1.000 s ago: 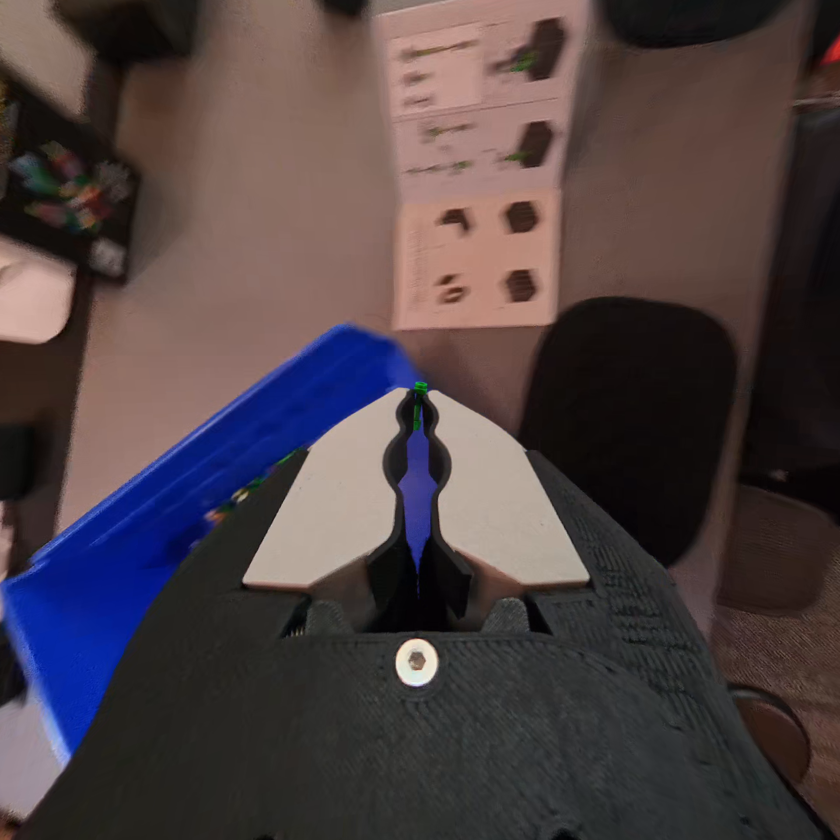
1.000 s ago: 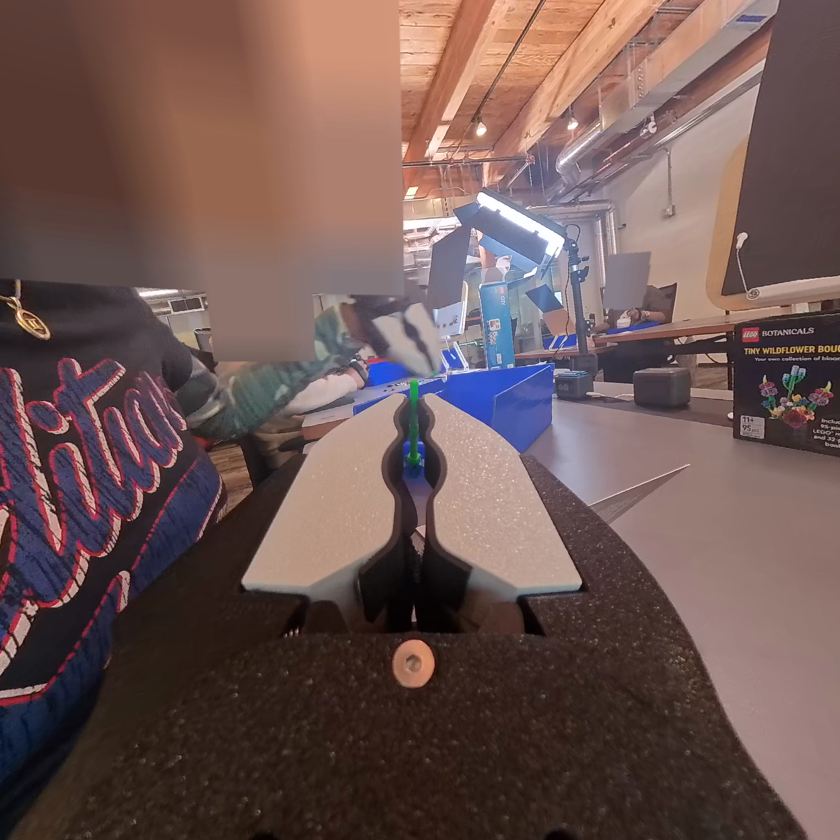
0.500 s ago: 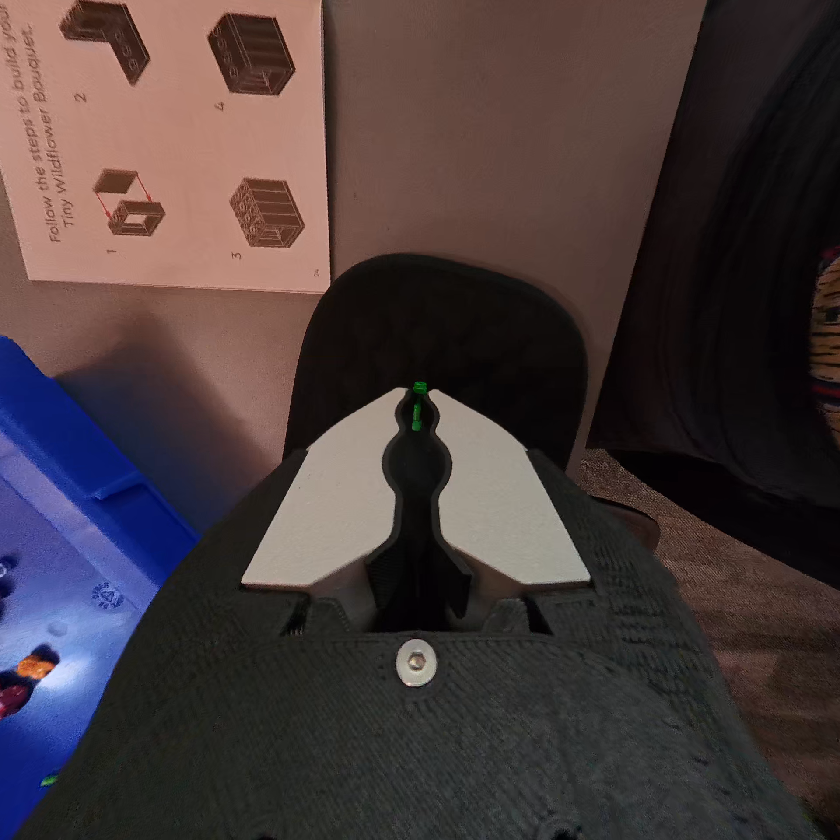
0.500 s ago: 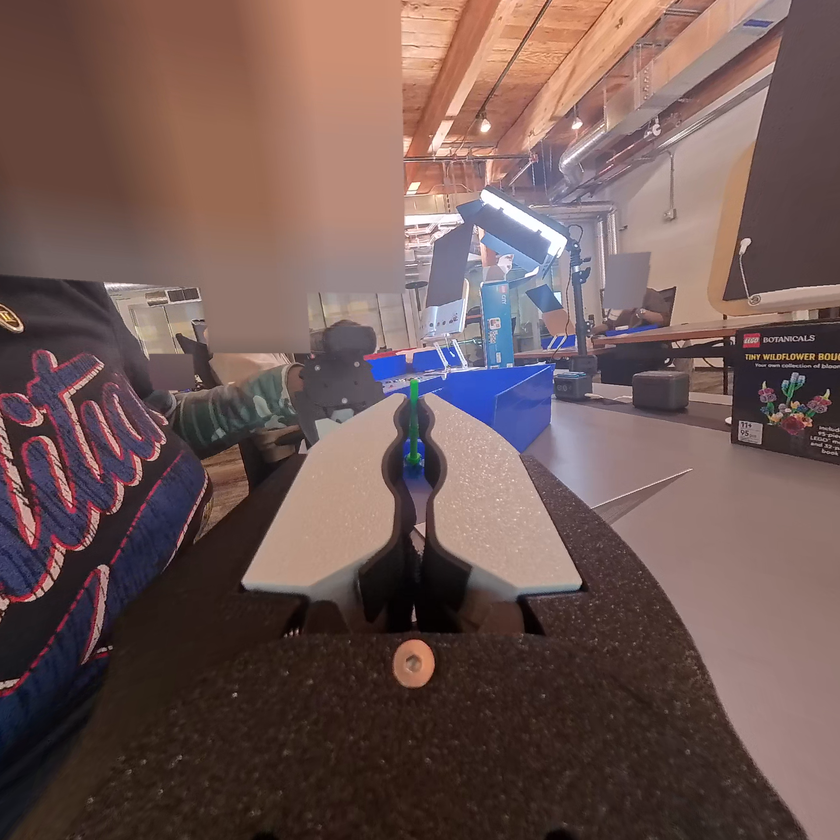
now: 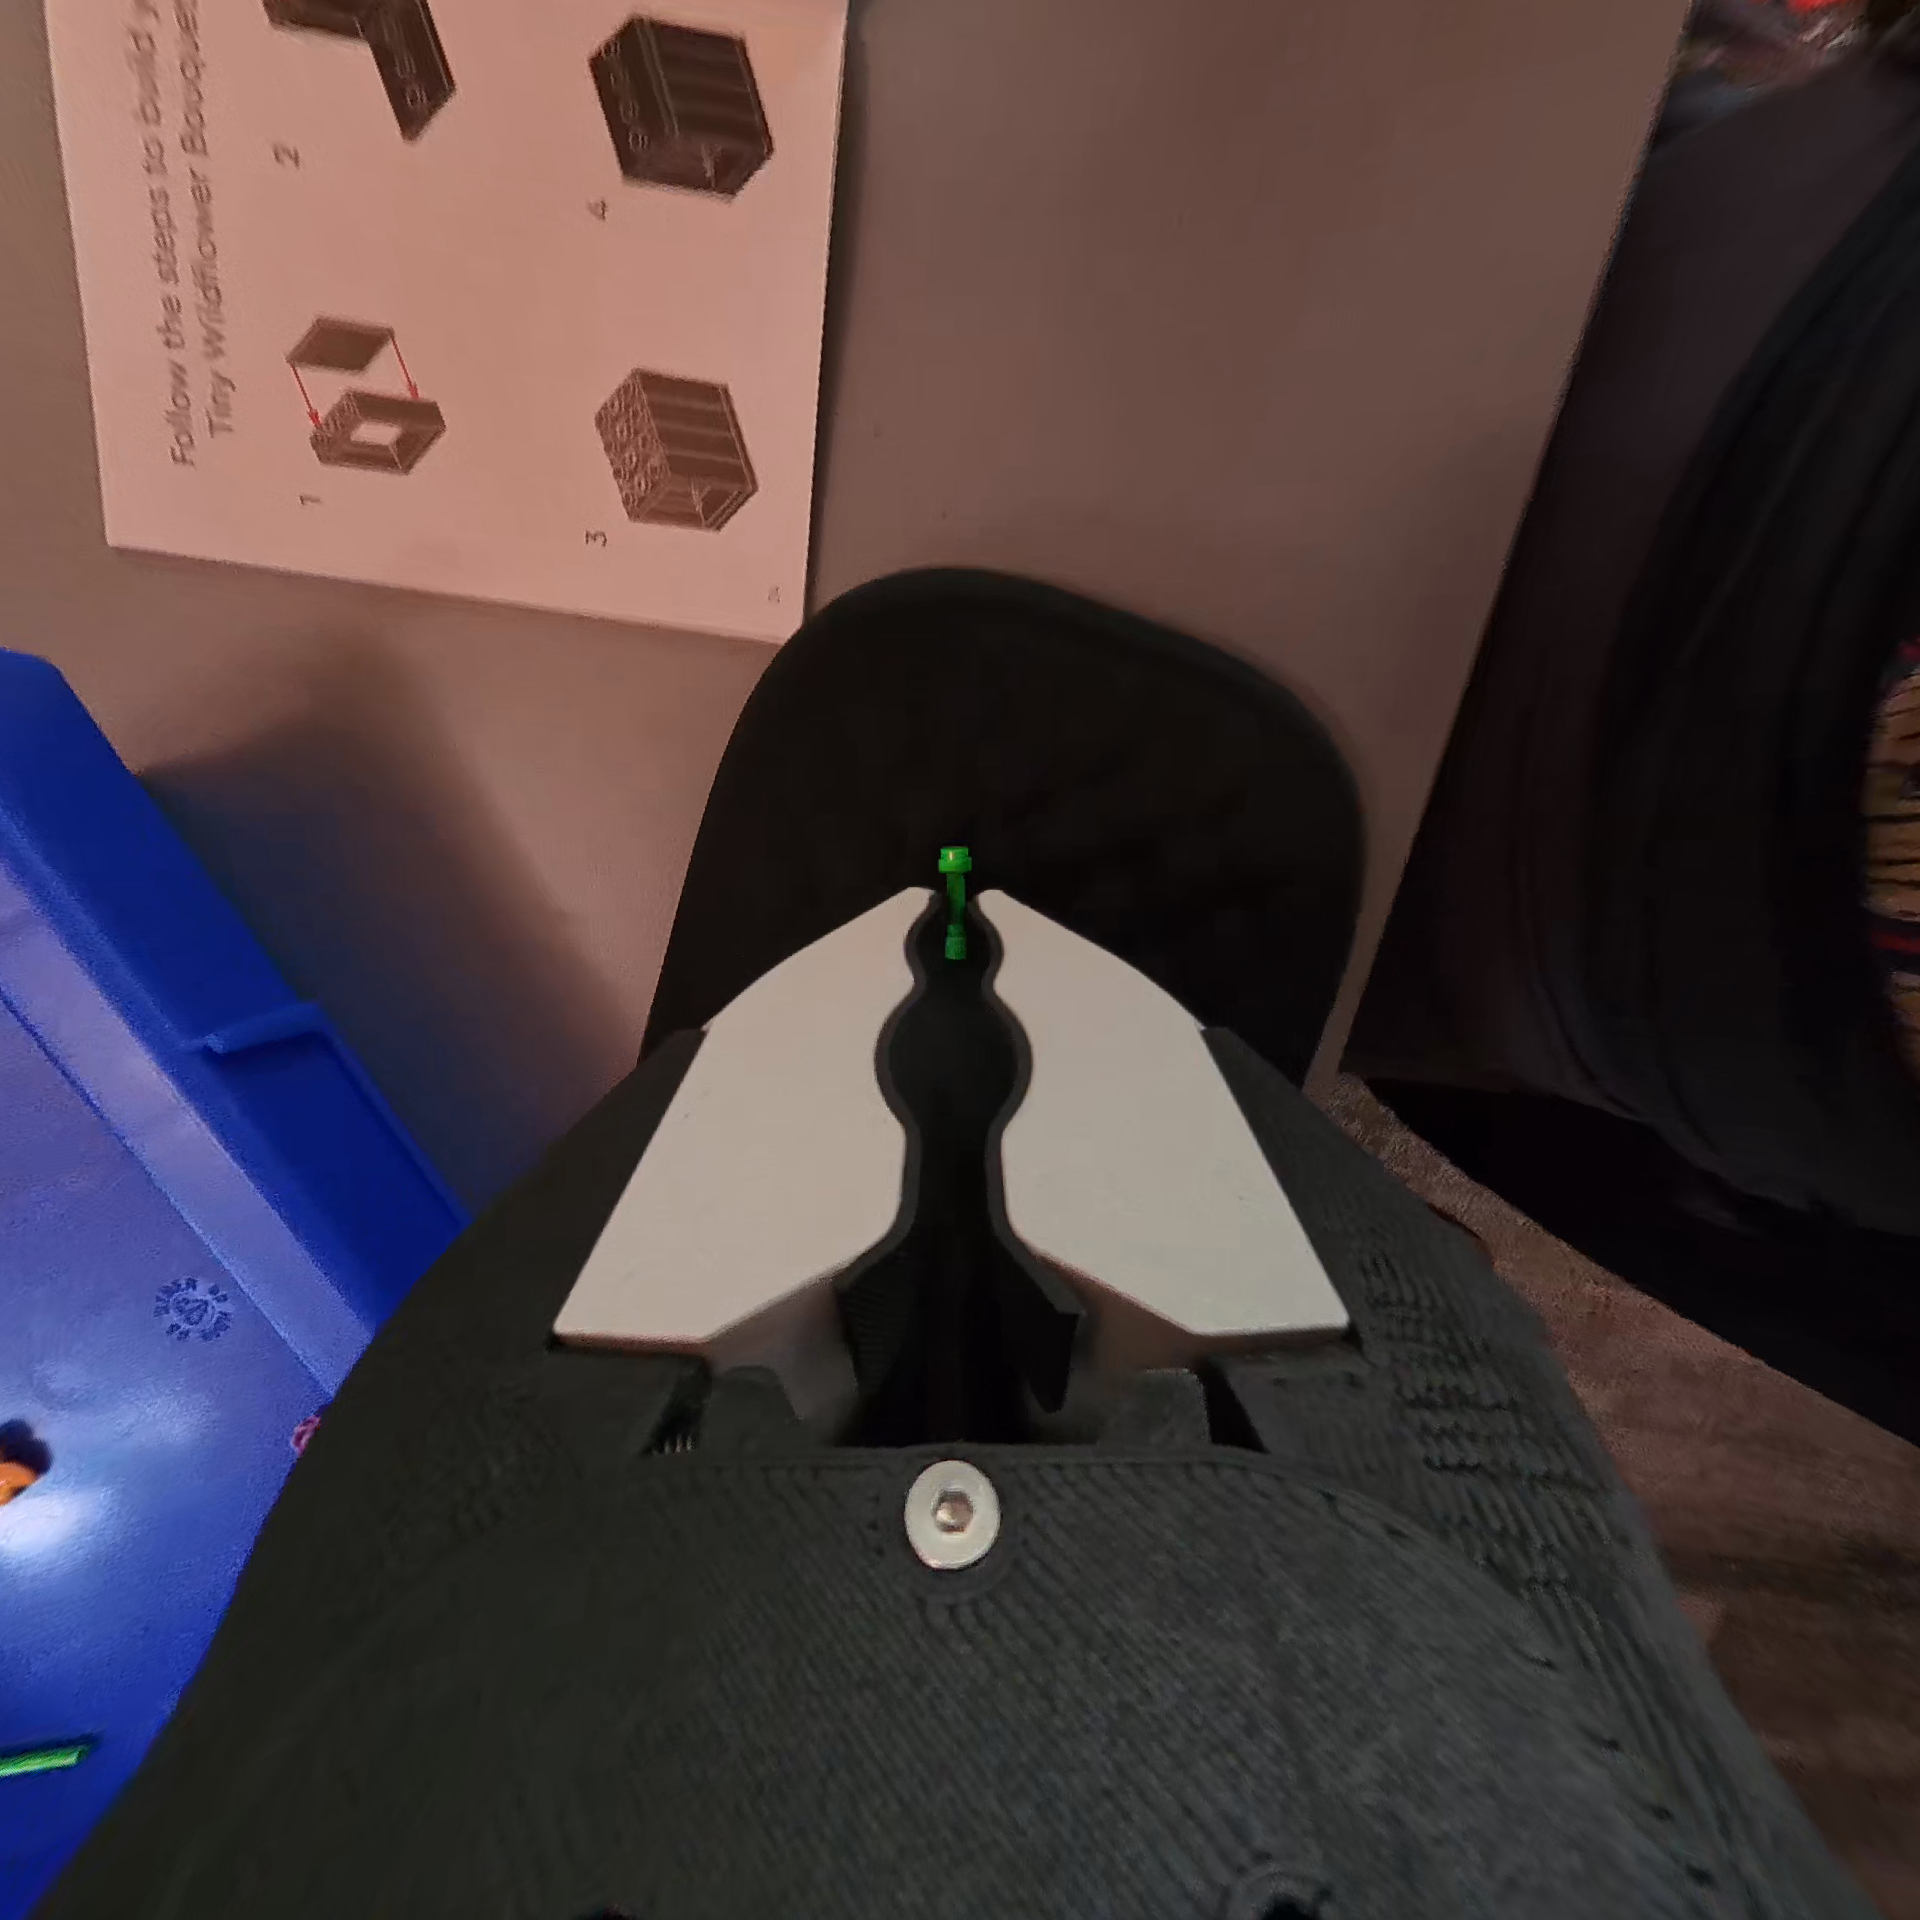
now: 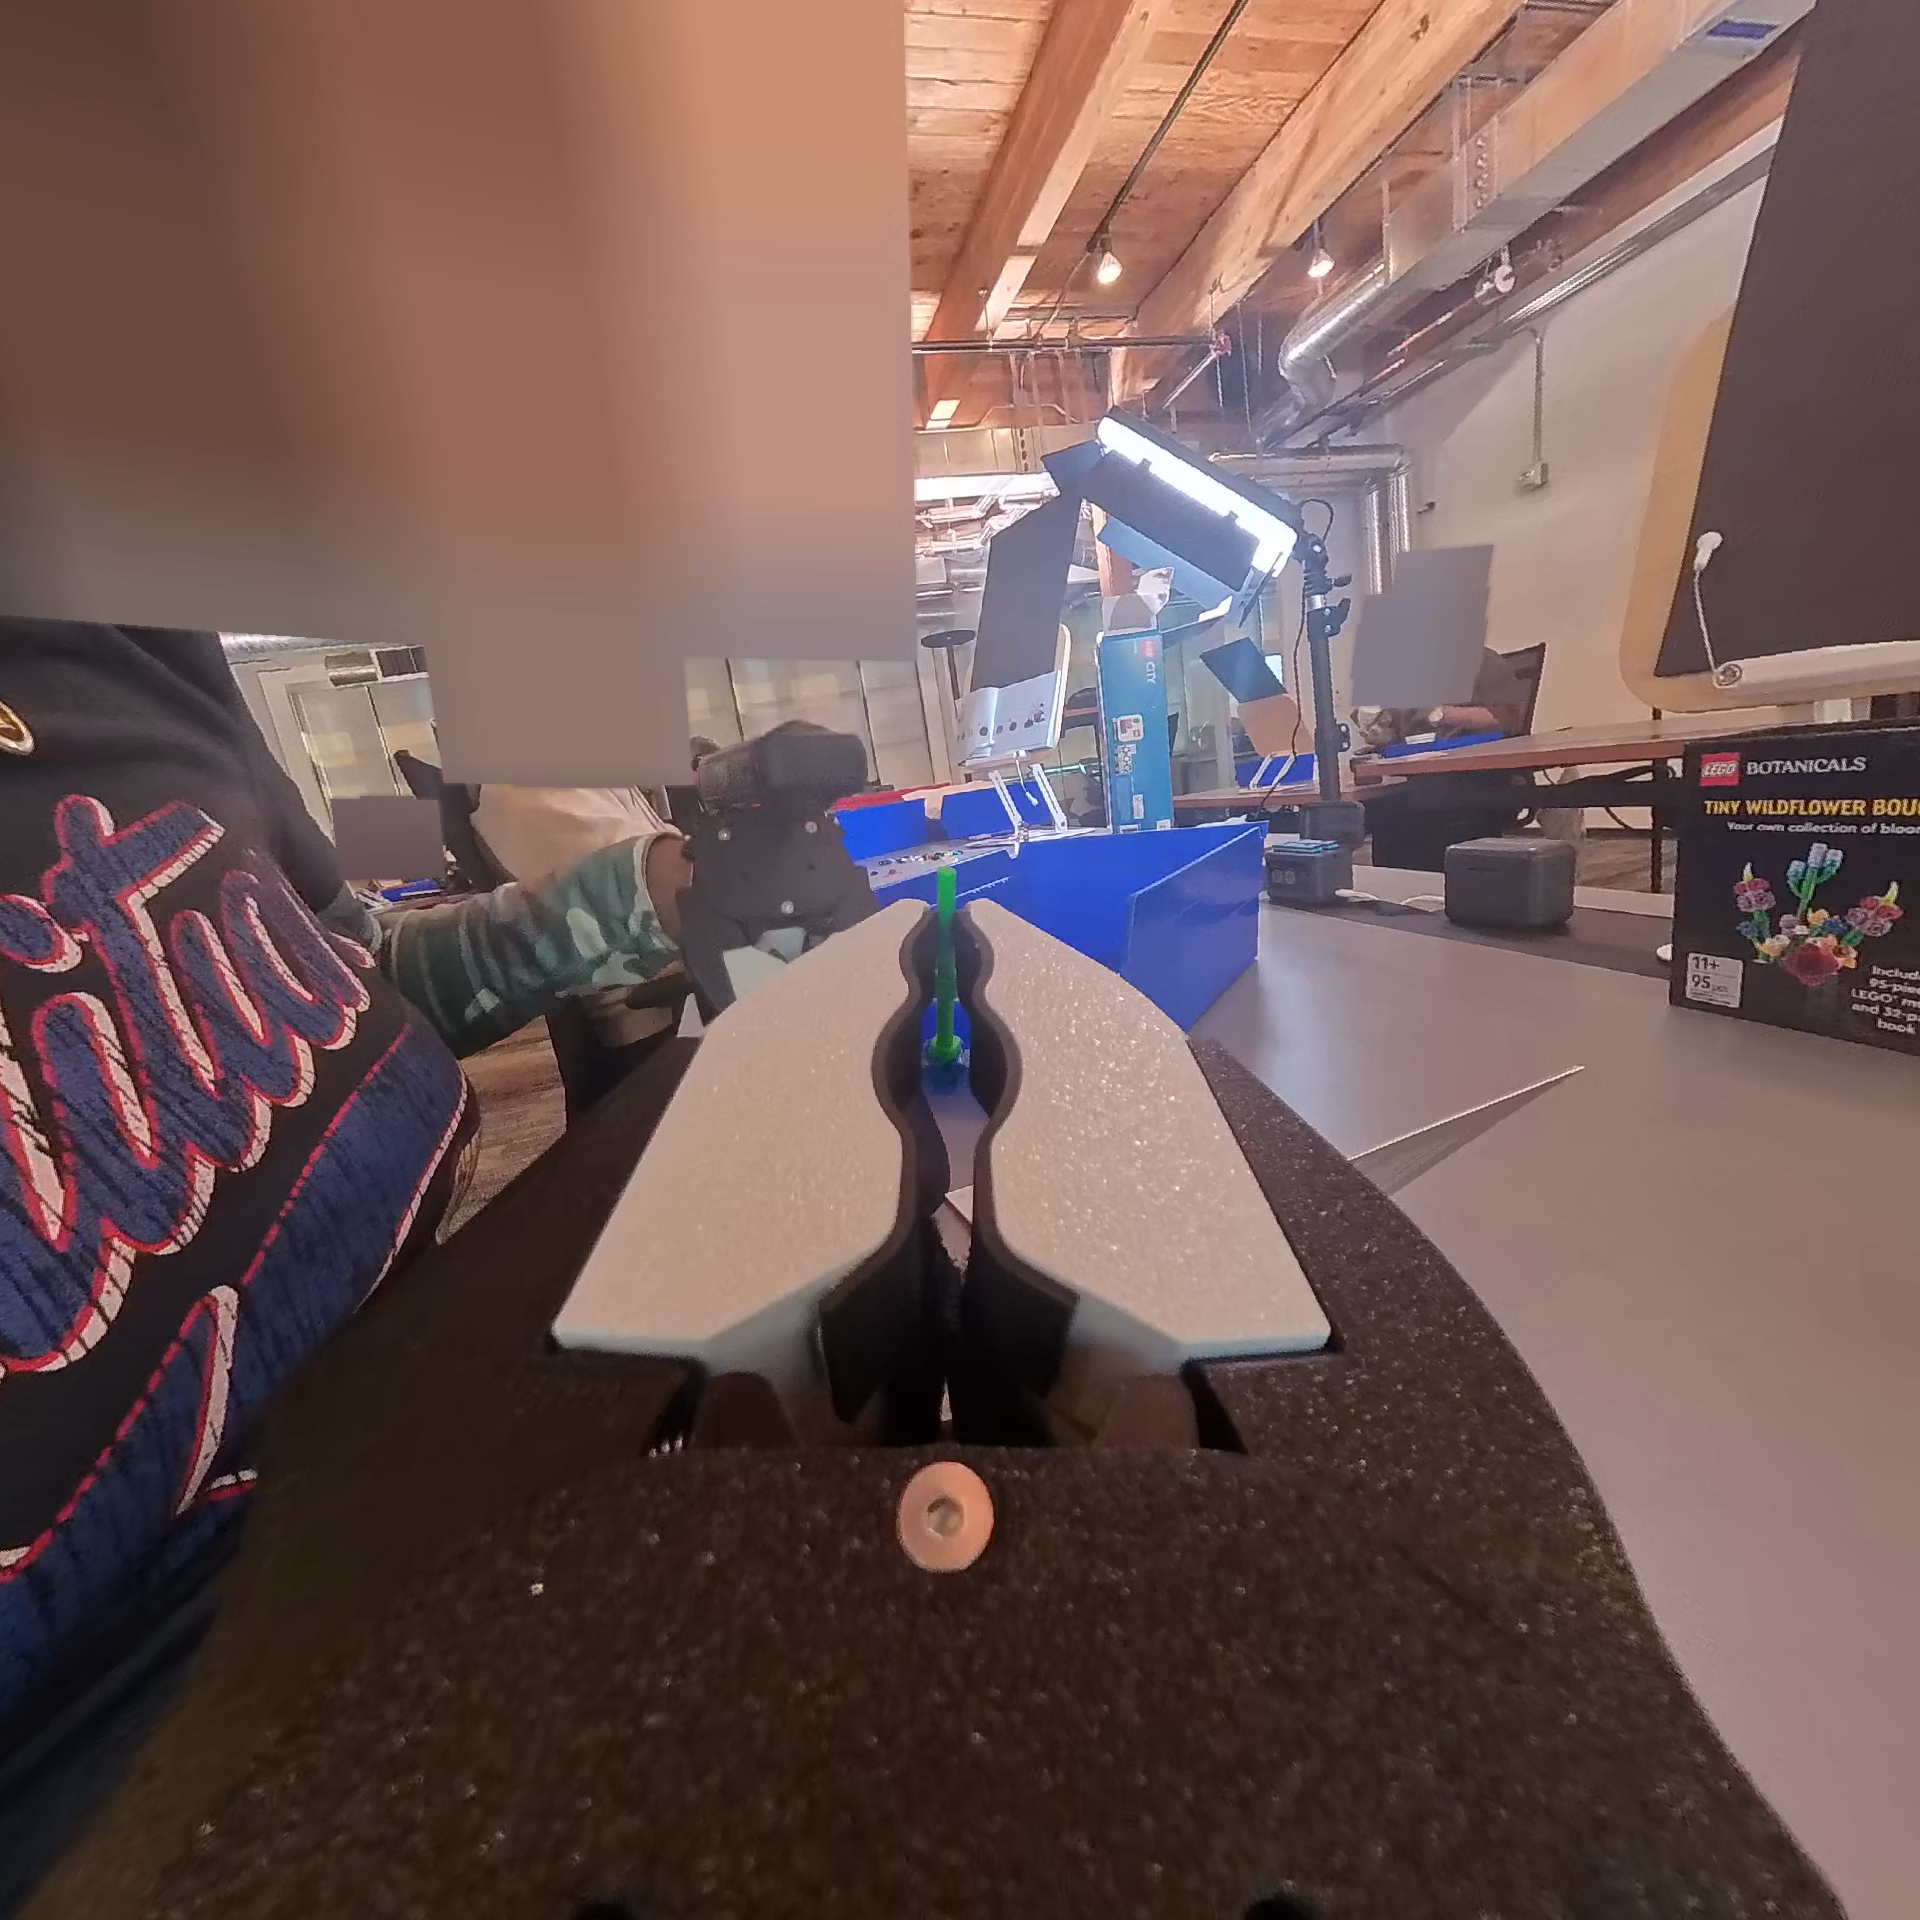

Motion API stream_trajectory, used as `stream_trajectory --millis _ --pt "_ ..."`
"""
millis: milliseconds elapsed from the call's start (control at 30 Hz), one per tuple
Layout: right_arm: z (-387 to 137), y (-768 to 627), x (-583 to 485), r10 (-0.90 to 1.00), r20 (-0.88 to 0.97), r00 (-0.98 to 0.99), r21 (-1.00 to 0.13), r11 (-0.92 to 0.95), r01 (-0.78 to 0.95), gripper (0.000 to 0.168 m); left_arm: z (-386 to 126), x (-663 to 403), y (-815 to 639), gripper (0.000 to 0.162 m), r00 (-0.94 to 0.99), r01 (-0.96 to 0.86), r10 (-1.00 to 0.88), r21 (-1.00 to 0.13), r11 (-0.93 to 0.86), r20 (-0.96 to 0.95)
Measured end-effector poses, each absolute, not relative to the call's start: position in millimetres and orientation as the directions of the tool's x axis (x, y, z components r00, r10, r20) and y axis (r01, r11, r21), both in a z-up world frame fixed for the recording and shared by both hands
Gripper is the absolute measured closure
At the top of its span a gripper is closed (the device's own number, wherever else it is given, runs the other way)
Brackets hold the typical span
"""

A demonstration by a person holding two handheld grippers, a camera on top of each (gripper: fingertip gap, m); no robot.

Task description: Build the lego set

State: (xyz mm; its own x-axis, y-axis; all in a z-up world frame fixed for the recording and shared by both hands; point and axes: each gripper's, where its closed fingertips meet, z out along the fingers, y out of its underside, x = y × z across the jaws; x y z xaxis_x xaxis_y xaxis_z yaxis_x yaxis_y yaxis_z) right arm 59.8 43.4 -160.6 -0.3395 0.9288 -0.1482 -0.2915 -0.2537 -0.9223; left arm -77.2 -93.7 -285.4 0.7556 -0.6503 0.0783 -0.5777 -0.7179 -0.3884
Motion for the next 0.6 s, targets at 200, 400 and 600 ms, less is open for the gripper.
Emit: stream_trajectory --millis 200,400,600 --pt "-160 44 60 0.929 -0.150 -0.337 -0.920 -0.256 -0.297 0.165 -269 -57 -72 0.158 0.724 -0.572 -0.689 -0.521 -0.634 0.044" --pt "-159 46 62 0.929 -0.153 -0.336 -0.913 -0.264 -0.312 0.165 -267 18 -30 0.159 0.631 -0.551 -0.771 -0.651 -0.523 0.085" --pt "-158 46 63 0.927 -0.152 -0.343 -0.910 -0.267 -0.318 0.166 -295 47 -17 0.159 0.600 -0.572 -0.785 -0.604 -0.554 0.152"
